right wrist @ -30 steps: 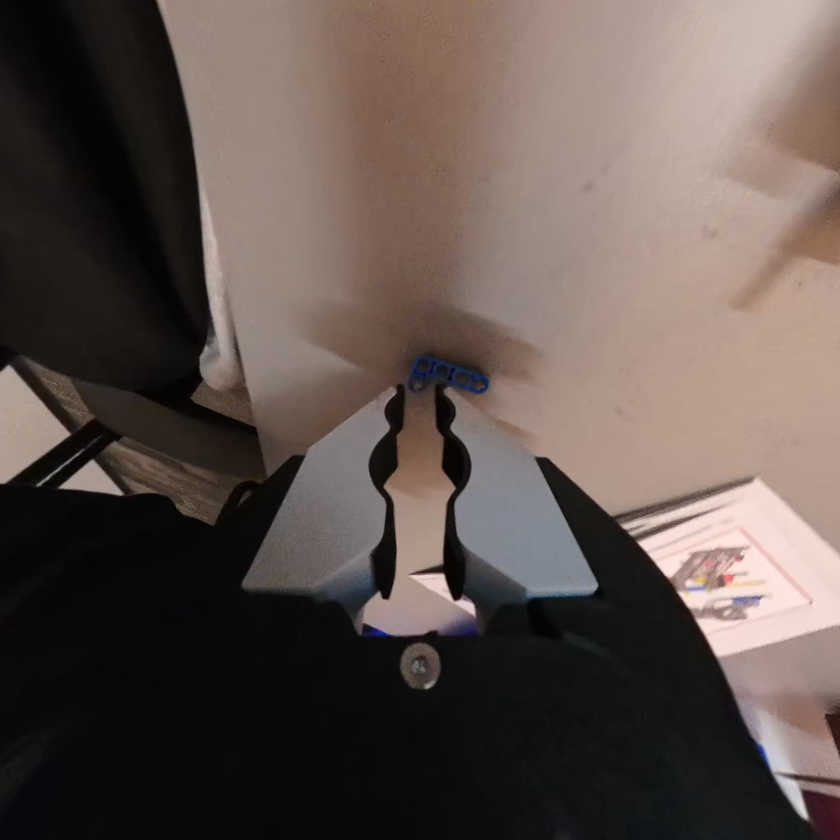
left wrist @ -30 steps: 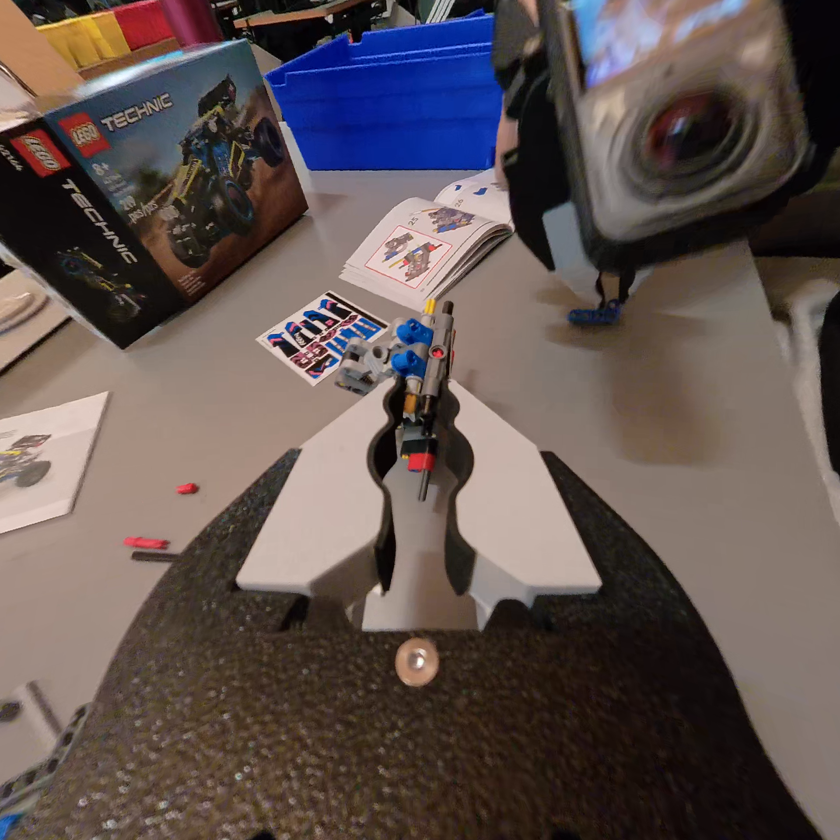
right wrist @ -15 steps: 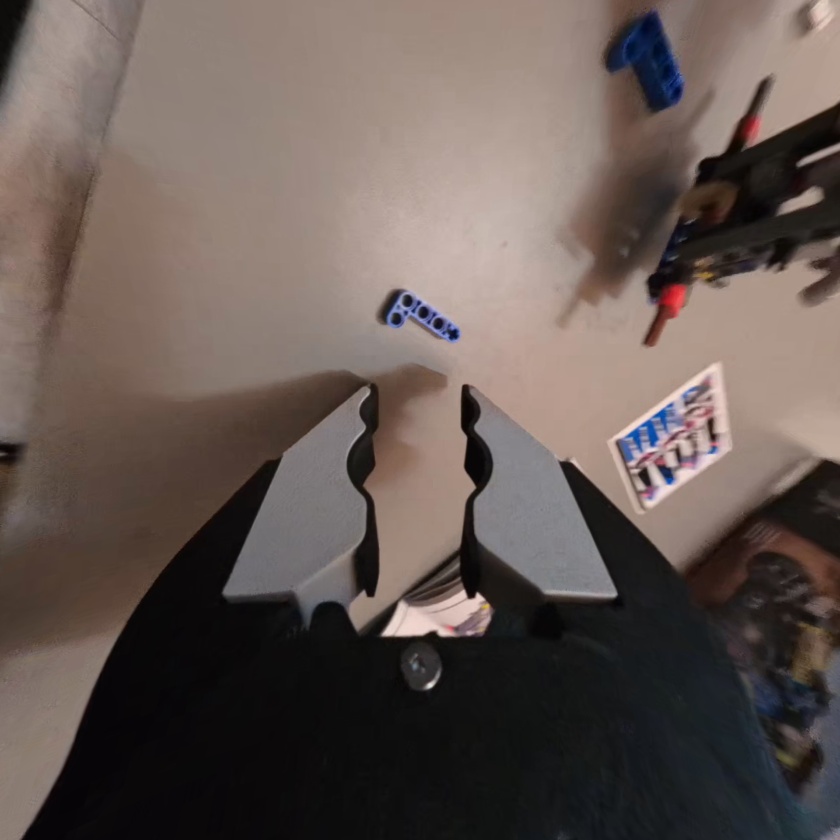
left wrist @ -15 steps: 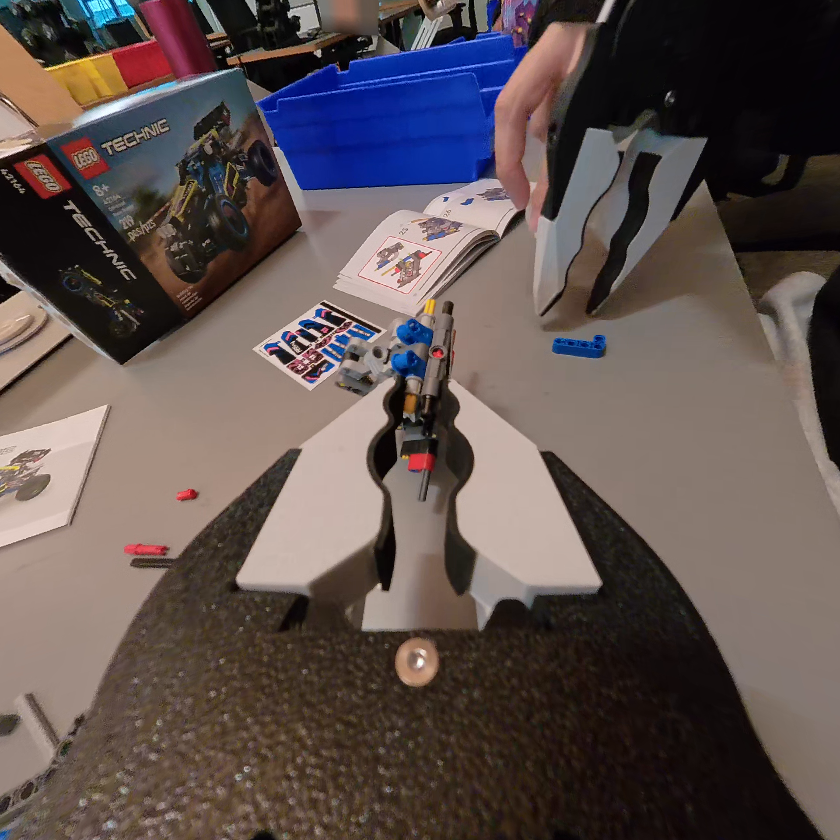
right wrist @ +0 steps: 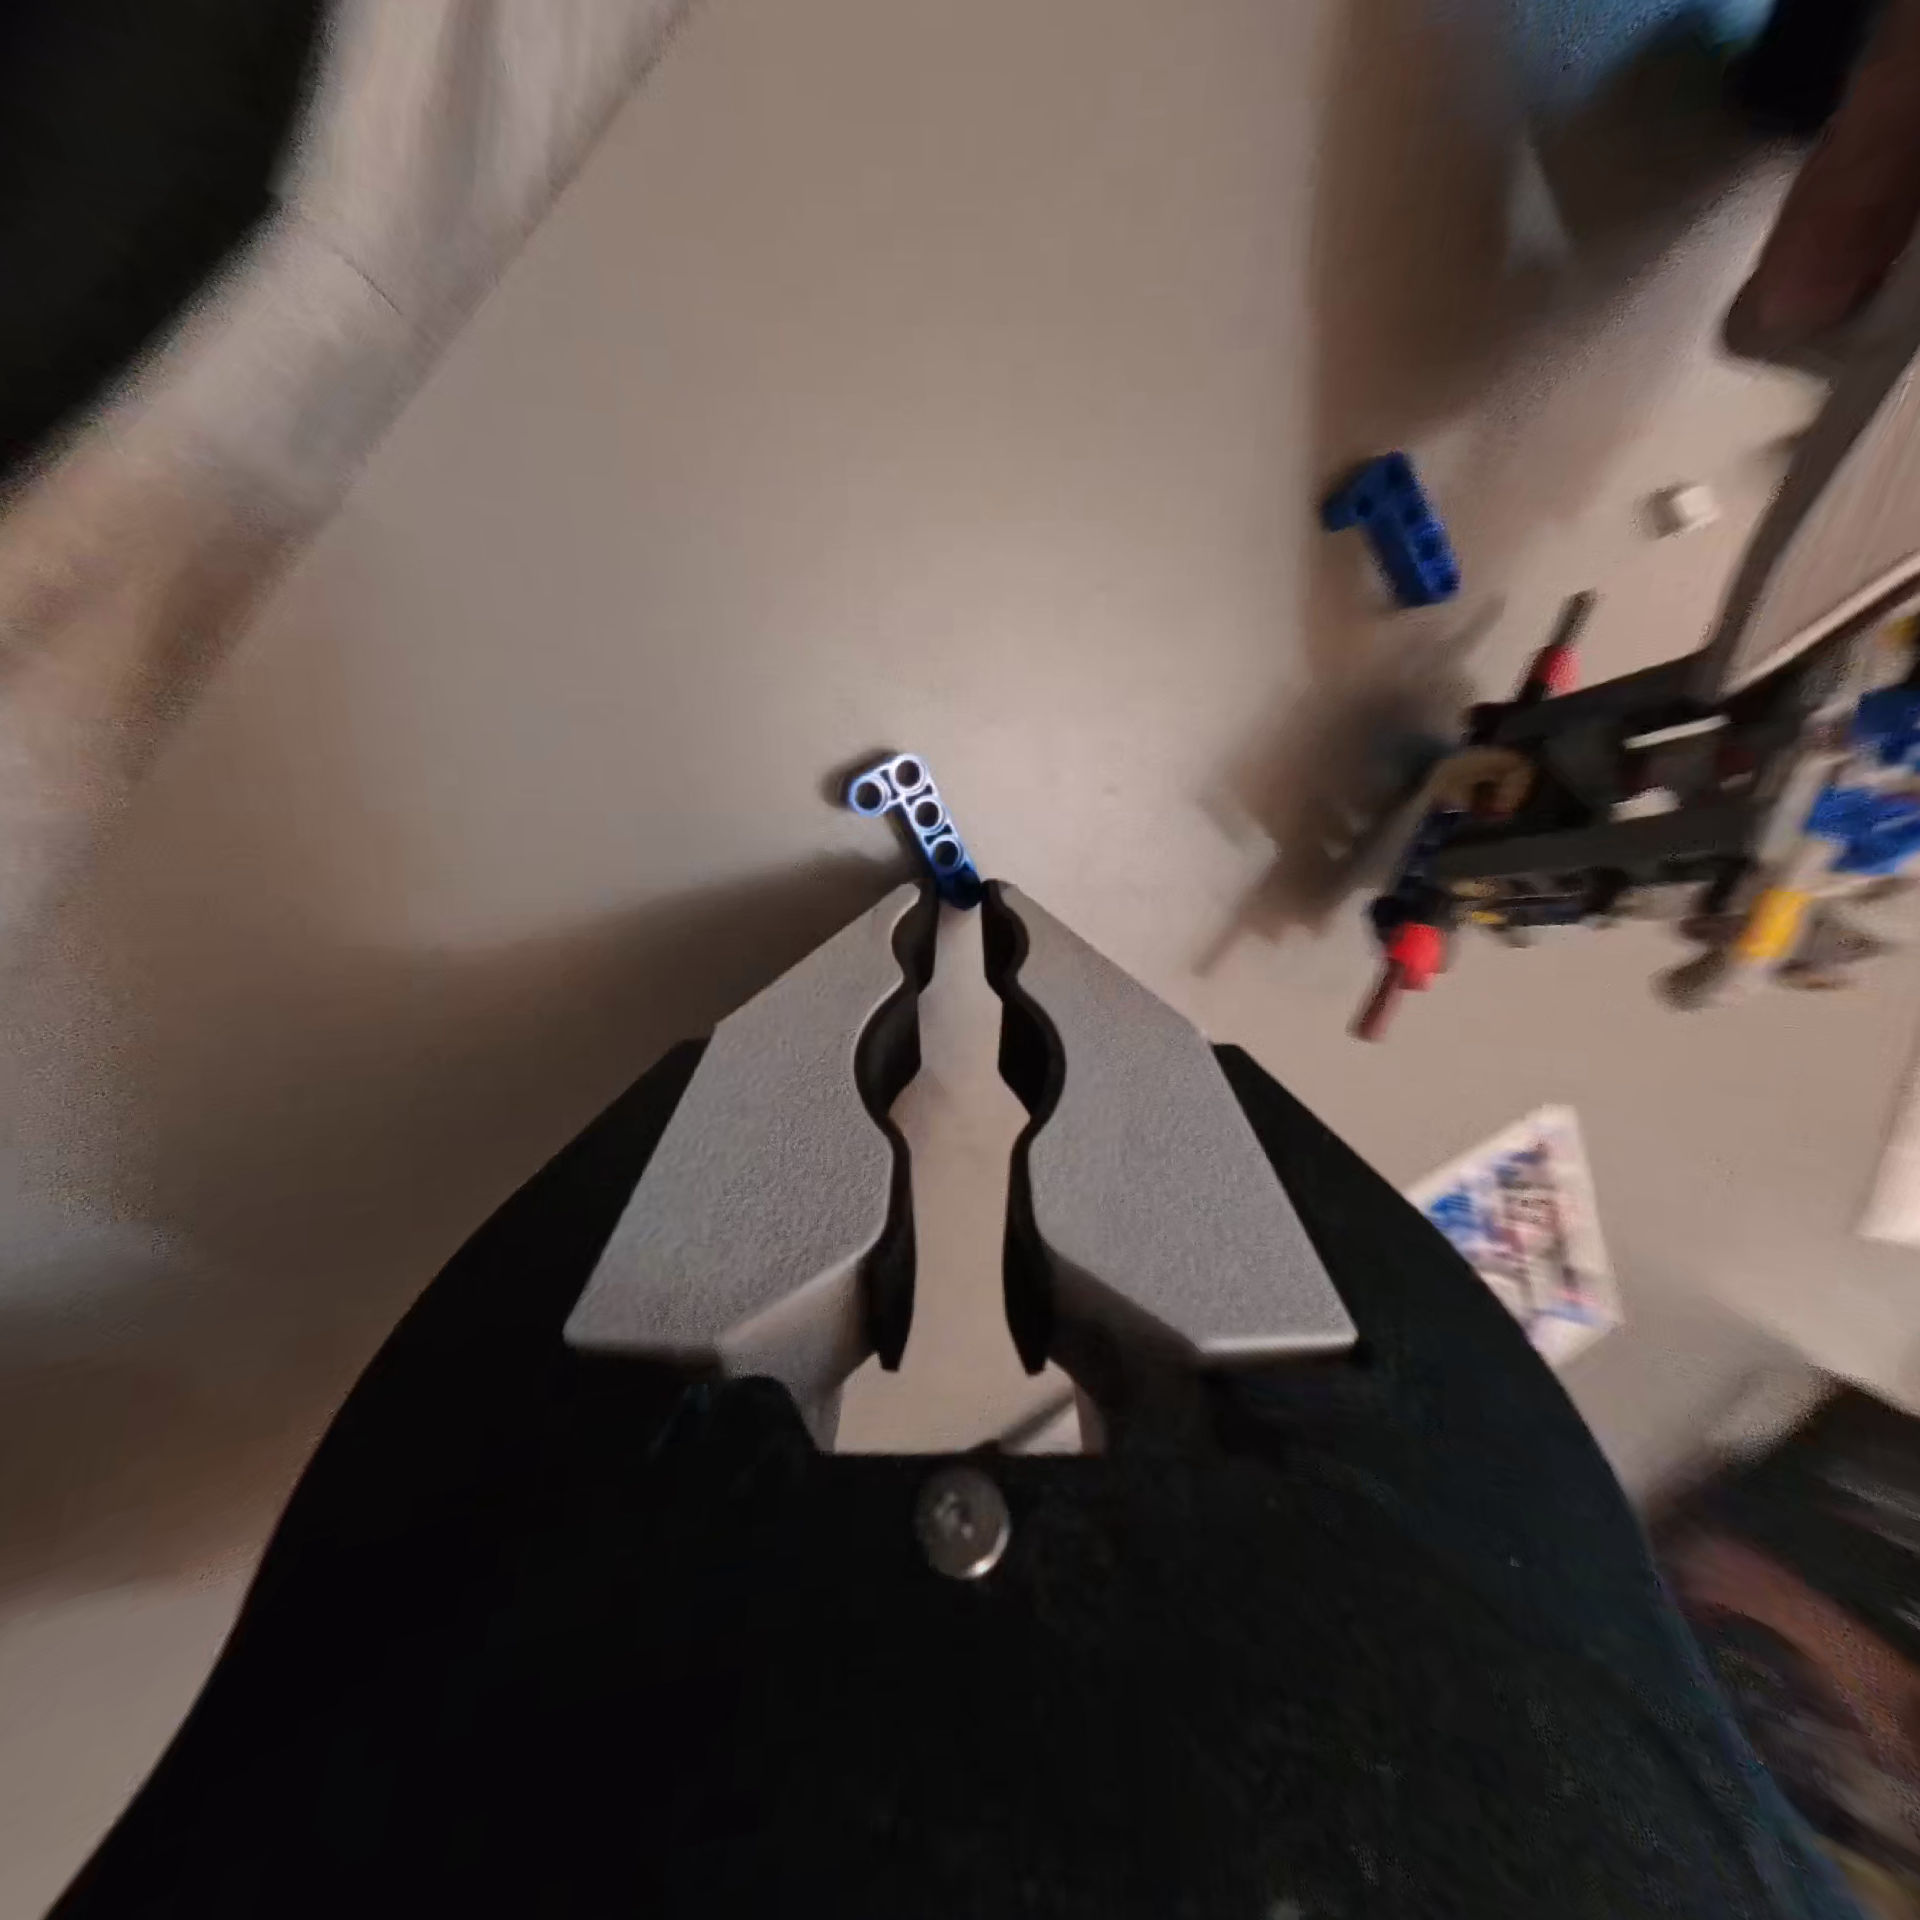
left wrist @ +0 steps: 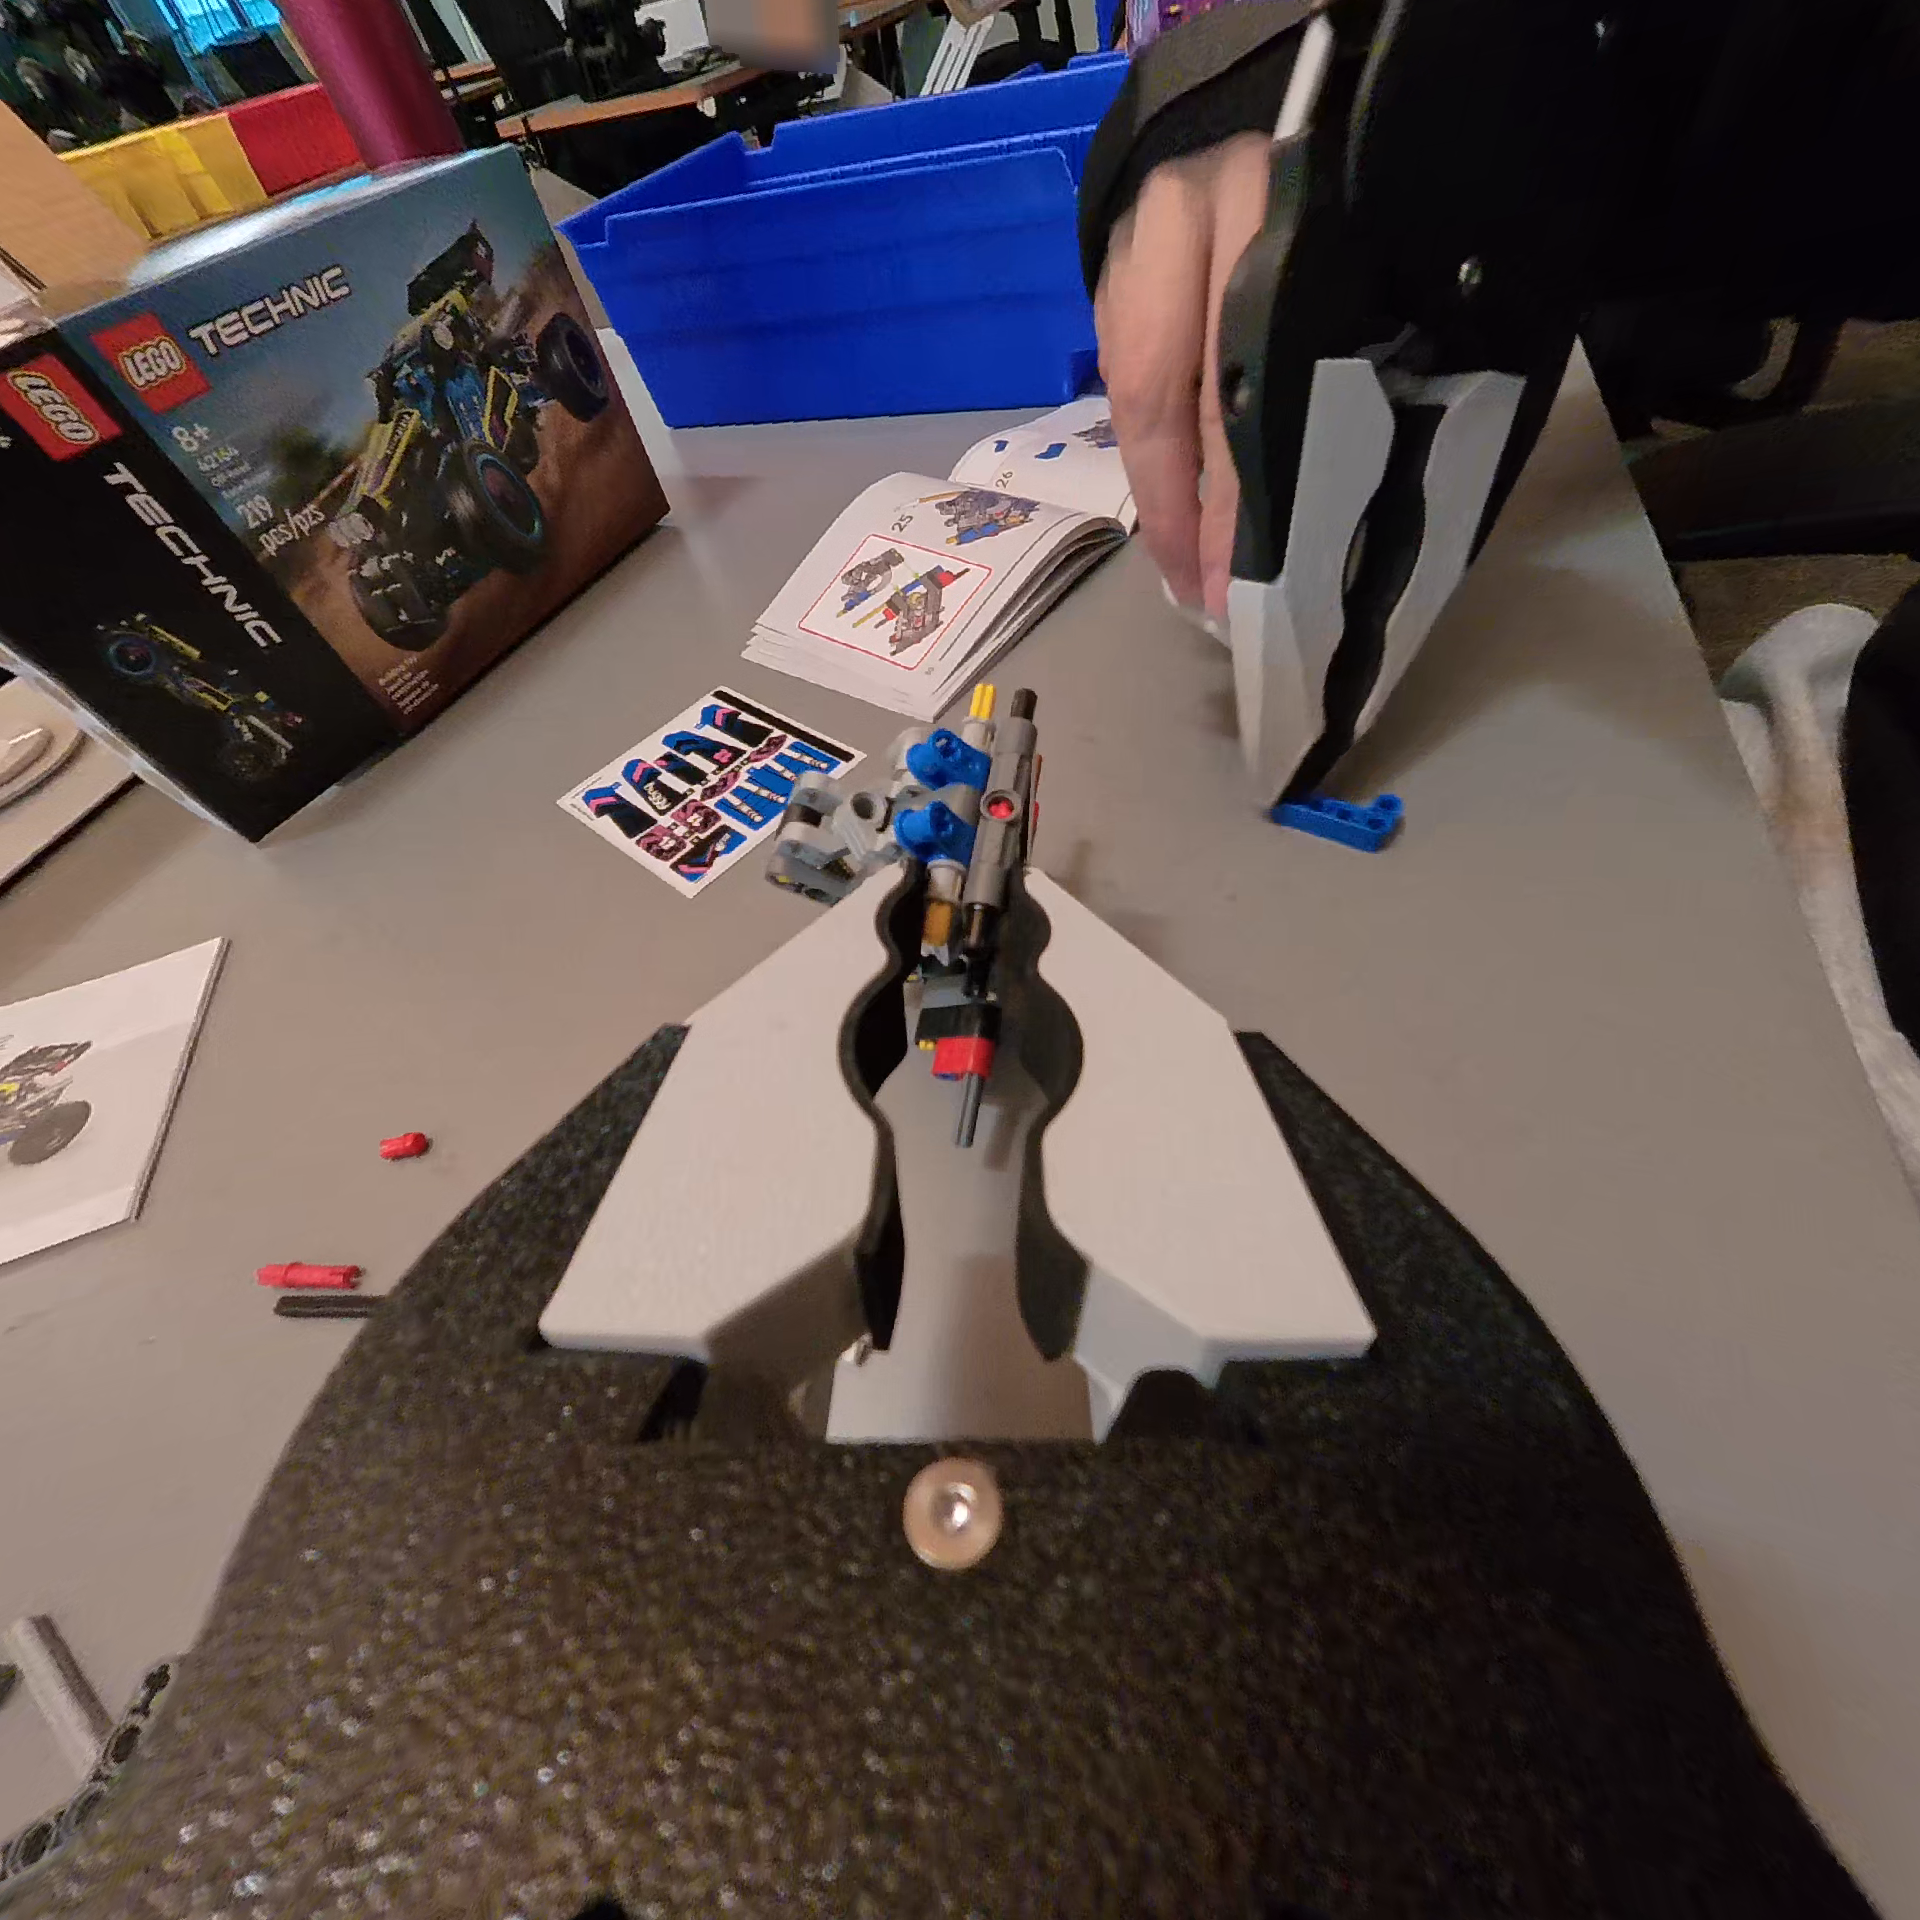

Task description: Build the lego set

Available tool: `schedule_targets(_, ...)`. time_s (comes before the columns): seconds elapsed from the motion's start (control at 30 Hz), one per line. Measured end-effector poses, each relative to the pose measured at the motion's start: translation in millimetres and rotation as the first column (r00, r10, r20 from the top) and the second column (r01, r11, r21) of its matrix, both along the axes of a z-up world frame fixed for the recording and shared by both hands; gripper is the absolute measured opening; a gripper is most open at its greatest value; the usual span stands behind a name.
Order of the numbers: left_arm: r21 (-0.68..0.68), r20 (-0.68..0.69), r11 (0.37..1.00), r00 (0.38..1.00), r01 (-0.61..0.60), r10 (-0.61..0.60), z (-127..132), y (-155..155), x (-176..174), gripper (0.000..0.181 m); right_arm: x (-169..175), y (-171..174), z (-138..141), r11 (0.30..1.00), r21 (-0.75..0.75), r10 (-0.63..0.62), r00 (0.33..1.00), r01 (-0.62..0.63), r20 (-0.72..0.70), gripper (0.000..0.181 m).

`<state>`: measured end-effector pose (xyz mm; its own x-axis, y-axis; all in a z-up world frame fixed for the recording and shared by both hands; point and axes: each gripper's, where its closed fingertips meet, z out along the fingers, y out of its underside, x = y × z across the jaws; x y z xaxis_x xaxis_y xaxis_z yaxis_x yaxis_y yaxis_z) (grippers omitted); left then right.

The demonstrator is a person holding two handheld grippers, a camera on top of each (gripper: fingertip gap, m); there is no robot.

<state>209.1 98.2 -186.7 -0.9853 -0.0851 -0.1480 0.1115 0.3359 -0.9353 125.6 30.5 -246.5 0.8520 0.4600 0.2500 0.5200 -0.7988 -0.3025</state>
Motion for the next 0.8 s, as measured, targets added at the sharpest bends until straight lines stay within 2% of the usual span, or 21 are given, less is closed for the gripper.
schedule_targets(0.07,-0.017,-0.006,1.0,1.0,-0.003,0.003,2,1,1,0.012,-8,-2,4,0.993,-0.034,-0.118,0.972,0.114,-0.205,0.006)
schedule_targets(0.13,-0.038,-0.015,0.999,1.0,-0.009,0.009,4,2,3,0.012,-8,-10,3,0.965,-0.125,-0.262,0.894,0.232,-0.365,0.006)
schedule_targets(0.17,-0.05,-0.019,0.999,1.0,-0.013,0.012,6,3,3,0.012,-5,-13,1,0.924,-0.196,-0.382,0.81,0.328,-0.445,0.006)
schedule_targets(0.2,-0.061,-0.023,0.998,1.0,-0.015,0.014,8,4,4,0.012,-4,-13,2,0.864,-0.278,-0.502,0.677,0.42,-0.538,0.006)
schedule_targets(0.23,-0.074,-0.026,0.997,1.0,-0.018,0.016,10,5,5,0.012,-8,-12,7,0.805,-0.372,-0.584,0.502,0.462,-0.638,0.006)
schedule_targets(0.27,-0.087,-0.03,0.996,0.999,-0.022,0.019,11,6,5,0.012,-10,-10,13,0.759,-0.449,-0.622,0.324,0.471,-0.713,0.006)
schedule_targets(0.3,-0.1,-0.033,0.995,0.999,-0.026,0.022,13,7,6,0.013,-7,-6,17,0.722,-0.498,-0.635,0.174,0.481,-0.752,0.006)
schedule_targets(0.33,-0.111,-0.035,0.993,0.999,-0.028,0.024,15,8,7,0.013,2,-2,18,0.692,-0.518,-0.632,0.075,0.503,-0.771,0.007)
schedule_targets(0.4,-0.125,-0.034,0.992,0.999,-0.036,0.032,17,11,8,0.013,17,1,17,0.651,-0.53,-0.611,-0.038,0.543,-0.79,0.006)
schedule_targets(0.5,-0.149,-0.036,0.988,0.999,-0.042,0.037,20,16,10,0.013,23,6,25,0.637,-0.52,-0.547,-0.141,0.569,-0.825,0.02)
schedule_targets(0.53,-0.161,-0.037,0.986,0.999,-0.045,0.04,22,17,11,0.013,23,4,23,0.626,-0.53,-0.562,-0.14,0.572,-0.815,0.025)
schedule_targets(0.57,-0.171,-0.038,0.984,0.999,-0.045,0.039,23,18,12,0.013,22,-2,17,0.614,-0.541,-0.6,-0.107,0.575,-0.793,0.031)
schedule_targets(0.6,-0.179,-0.036,0.983,0.999,-0.047,0.041,24,19,12,0.012,22,-6,13,0.616,-0.527,-0.63,-0.035,0.586,-0.775,0.03)
schedule_targets(0.67,-0.189,-0.025,0.981,0.999,-0.052,0.049,26,20,13,0.013,36,-9,8,0.606,-0.4,-0.674,0.177,0.688,-0.717,0.025)
schedule_targets(0.7,-0.191,-0.023,0.98,0.998,-0.053,0.05,26,20,13,0.013,46,-7,8,0.604,-0.292,-0.685,0.296,0.742,-0.666,0.032)
schedule_targets(0.73,-0.192,-0.022,0.98,0.998,-0.055,0.052,26,21,14,0.013,52,-4,10,0.624,-0.175,-0.678,0.416,0.761,-0.606,0.045)
schedule_targets(0.77,-0.192,-0.021,0.98,0.999,-0.053,0.049,26,20,14,0.012,54,2,14,0.657,-0.054,-0.653,0.532,0.752,-0.539,0.05)
schedule_targets(0.8,-0.189,-0.02,0.981,0.999,-0.048,0.045,26,20,13,0.013,52,6,16,0.677,0.03,-0.639,0.607,0.736,-0.472,0.051)
